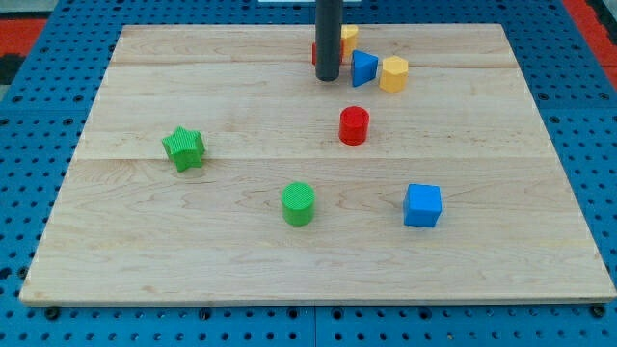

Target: Place the red circle and blue triangle below the red star

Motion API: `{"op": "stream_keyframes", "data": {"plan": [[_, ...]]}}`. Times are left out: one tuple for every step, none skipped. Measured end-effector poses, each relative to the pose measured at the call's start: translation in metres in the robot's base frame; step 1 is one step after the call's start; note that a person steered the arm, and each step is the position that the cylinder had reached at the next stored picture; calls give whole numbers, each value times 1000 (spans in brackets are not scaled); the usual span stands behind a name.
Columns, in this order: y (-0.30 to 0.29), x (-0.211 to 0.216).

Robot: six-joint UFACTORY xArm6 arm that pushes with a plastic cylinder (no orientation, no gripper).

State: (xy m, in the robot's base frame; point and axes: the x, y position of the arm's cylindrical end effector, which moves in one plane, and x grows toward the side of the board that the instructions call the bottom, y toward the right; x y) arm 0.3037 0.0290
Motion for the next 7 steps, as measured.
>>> {"op": "stream_keyframes", "data": {"plan": [[12, -7], [28, 55], [137, 89], [105, 147], [49, 115], [49, 80], [65, 127]]}}
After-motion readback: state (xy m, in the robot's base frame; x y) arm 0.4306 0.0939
